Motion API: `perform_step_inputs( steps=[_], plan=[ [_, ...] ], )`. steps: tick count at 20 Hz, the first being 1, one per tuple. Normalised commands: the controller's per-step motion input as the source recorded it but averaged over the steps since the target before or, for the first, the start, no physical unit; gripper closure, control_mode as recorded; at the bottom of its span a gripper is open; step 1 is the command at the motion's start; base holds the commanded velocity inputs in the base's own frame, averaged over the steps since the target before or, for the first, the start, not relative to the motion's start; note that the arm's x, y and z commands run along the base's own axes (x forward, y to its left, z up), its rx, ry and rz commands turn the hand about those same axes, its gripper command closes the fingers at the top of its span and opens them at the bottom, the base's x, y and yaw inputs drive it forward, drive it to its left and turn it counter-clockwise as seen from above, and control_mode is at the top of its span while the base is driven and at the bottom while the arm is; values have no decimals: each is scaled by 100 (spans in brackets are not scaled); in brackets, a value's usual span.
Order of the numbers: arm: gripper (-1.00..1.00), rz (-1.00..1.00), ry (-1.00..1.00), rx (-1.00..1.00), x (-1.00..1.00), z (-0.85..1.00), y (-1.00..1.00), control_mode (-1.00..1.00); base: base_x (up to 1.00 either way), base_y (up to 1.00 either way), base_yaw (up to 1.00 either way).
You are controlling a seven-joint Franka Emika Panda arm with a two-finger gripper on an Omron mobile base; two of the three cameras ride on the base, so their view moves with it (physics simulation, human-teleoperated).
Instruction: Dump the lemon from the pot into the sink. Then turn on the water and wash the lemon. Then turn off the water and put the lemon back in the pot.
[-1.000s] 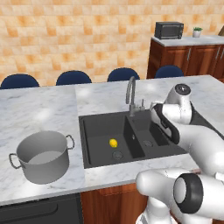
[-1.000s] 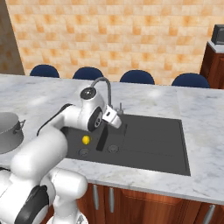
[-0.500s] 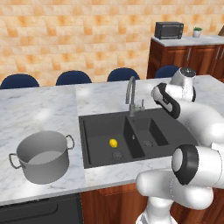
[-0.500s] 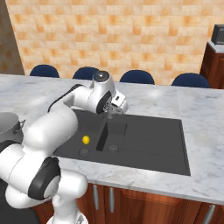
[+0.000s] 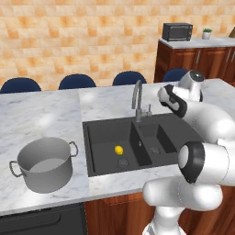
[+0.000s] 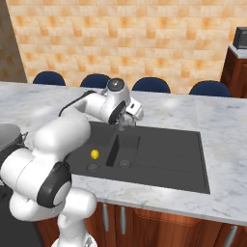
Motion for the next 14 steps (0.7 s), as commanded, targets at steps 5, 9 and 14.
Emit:
perform_step_inputs(
  steps=[5,9,14],
  plan=[
    [-100,0,-8,0,35,-35,0,-100,0,0,0],
    [-100,0,16,0,46,-19,0,-100,0,0,0],
    [-100,1,13,0,48,0,0,-100,0,0,0]
  ],
)
